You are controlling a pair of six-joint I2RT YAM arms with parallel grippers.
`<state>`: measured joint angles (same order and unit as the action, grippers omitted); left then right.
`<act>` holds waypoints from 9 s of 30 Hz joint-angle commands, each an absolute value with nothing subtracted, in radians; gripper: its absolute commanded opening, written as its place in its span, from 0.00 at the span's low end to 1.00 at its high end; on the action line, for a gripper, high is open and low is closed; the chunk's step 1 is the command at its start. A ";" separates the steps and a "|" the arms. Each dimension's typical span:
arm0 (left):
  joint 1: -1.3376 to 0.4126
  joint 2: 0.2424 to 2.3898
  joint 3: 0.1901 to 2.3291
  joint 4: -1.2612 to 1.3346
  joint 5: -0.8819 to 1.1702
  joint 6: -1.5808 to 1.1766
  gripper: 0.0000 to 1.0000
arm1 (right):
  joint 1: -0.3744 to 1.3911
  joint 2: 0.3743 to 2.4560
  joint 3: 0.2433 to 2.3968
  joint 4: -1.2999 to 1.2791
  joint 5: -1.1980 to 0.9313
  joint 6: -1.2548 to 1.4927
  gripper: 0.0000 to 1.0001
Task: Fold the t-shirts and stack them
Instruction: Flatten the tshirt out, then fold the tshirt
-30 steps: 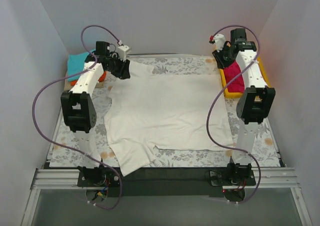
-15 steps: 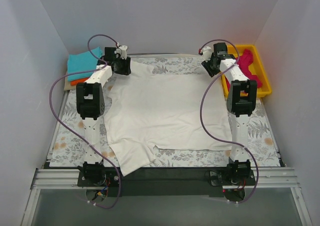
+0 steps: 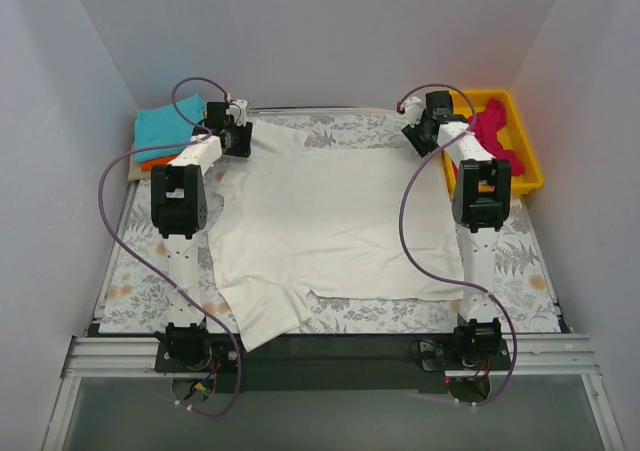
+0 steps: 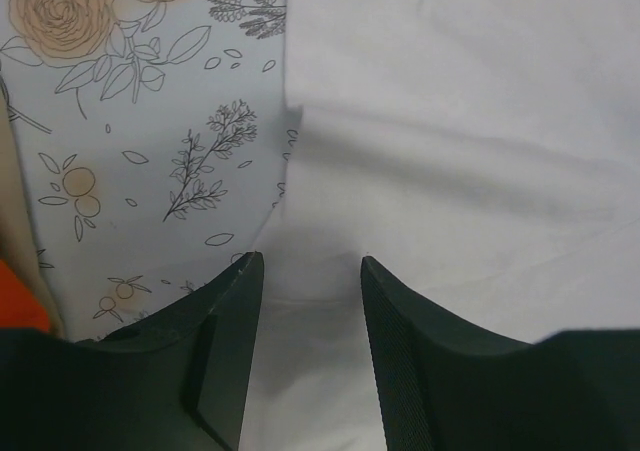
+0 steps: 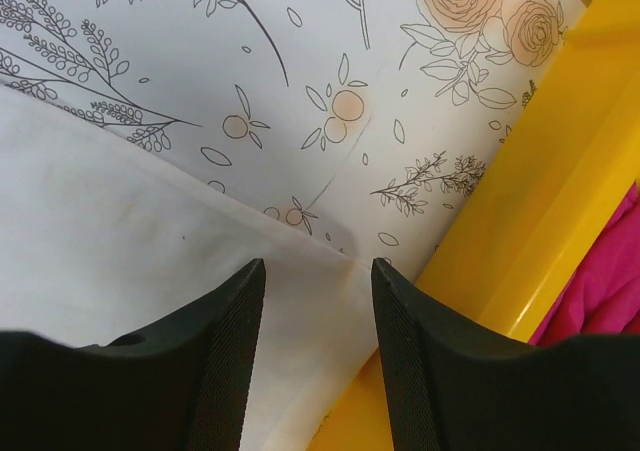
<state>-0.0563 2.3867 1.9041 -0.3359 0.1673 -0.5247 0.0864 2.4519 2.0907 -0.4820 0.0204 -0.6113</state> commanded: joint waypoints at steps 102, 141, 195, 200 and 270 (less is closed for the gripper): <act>-0.009 2.255 1.885 -0.267 0.218 -0.549 0.00 | 0.058 2.335 2.137 -0.554 -0.085 -0.591 0.11; -0.006 2.280 1.921 -0.278 0.232 -0.586 0.00 | 0.055 2.424 2.138 -0.555 -0.084 -0.296 0.01; 0.069 1.865 1.200 -0.056 0.460 -0.390 0.00 | 0.029 2.055 1.597 -0.488 -0.241 -0.676 0.11; 0.095 1.875 1.287 -0.231 0.558 -0.325 0.28 | 0.018 2.016 1.608 -0.554 -0.268 -0.735 0.55; -0.120 2.404 1.927 -0.370 0.353 -0.502 0.09 | 0.011 2.152 1.882 -0.857 -0.253 -0.770 0.42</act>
